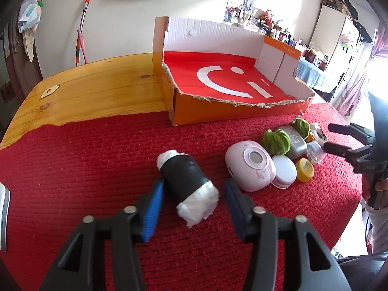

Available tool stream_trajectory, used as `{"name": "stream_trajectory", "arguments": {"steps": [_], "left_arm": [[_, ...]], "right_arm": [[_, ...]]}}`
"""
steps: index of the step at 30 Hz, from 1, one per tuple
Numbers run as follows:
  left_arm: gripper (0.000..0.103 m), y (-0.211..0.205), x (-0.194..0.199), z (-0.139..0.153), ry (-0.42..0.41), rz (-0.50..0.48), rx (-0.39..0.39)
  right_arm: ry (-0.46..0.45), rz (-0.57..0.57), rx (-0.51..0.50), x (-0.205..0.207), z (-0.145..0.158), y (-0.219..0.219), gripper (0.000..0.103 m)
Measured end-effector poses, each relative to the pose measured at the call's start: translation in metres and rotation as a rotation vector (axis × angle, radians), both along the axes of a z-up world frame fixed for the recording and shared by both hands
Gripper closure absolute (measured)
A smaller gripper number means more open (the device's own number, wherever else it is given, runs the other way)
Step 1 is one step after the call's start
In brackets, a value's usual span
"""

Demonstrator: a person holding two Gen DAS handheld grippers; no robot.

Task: Organize objects
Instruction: 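Carry cylinder and lamb into the orange box and open both grippers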

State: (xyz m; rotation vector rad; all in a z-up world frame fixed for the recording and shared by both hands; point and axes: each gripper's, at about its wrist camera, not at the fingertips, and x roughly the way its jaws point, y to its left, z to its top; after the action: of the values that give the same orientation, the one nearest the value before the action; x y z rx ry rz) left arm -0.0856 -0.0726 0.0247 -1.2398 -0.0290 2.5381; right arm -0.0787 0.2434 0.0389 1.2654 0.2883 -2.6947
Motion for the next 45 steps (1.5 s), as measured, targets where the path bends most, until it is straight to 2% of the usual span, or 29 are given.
{"name": "stream_trajectory", "arguments": {"steps": [1,4,5,6,7,8,12,14,20,24,28,31,34,38,45], "left_arm": [[0.043,0.001,-0.001,0.000,0.002,-0.001,-0.001],[0.043,0.007,-0.001,-0.003,0.027,-0.004,-0.046],[0.045,0.009,-0.001,-0.003,0.033,-0.005,-0.055],[0.056,0.009,-0.001,-0.003,0.038,-0.003,-0.054],[0.060,0.008,-0.001,-0.003,0.039,-0.001,-0.056],[0.063,0.008,-0.001,-0.002,0.037,0.001,-0.056],[0.064,0.005,0.007,0.009,0.045,-0.008,-0.017],[0.064,0.006,0.013,0.018,0.070,-0.015,-0.017],[0.064,0.013,0.020,0.043,0.124,-0.037,-0.001],[0.064,0.022,0.008,0.060,0.155,-0.048,0.022],[0.064,0.038,-0.017,0.078,0.189,-0.073,0.001],[0.064,0.048,-0.044,0.083,0.157,-0.100,-0.011],[0.064,0.059,-0.072,0.080,0.118,-0.118,-0.066],[0.064,0.068,-0.103,0.063,0.025,-0.152,-0.119],[0.064,0.076,-0.127,0.037,-0.061,-0.193,-0.172]], "right_arm": [[-0.007,-0.001,0.010,-0.002,-0.002,0.000,0.013],[-0.036,0.009,0.018,-0.009,-0.012,0.001,0.030],[-0.027,0.019,0.012,-0.008,-0.012,0.000,0.044],[-0.026,0.039,0.014,-0.007,-0.011,-0.003,0.051],[-0.022,0.066,0.022,-0.004,-0.010,-0.007,0.062],[-0.023,0.071,0.025,-0.002,-0.009,-0.009,0.065],[-0.017,0.075,0.019,0.004,-0.005,-0.011,0.066],[0.006,0.067,-0.014,0.009,0.003,-0.008,0.066],[0.086,0.062,-0.023,0.018,0.030,-0.008,0.066],[0.116,0.077,-0.040,0.010,0.048,-0.013,0.066],[0.143,0.085,-0.043,-0.012,0.072,-0.021,0.066],[0.117,0.094,-0.046,-0.039,0.081,-0.025,0.066],[0.047,0.089,-0.026,-0.072,0.078,-0.029,0.066],[-0.045,0.083,0.032,-0.105,0.065,-0.030,0.066],[-0.186,0.102,0.092,-0.139,0.040,-0.037,0.066]]}}
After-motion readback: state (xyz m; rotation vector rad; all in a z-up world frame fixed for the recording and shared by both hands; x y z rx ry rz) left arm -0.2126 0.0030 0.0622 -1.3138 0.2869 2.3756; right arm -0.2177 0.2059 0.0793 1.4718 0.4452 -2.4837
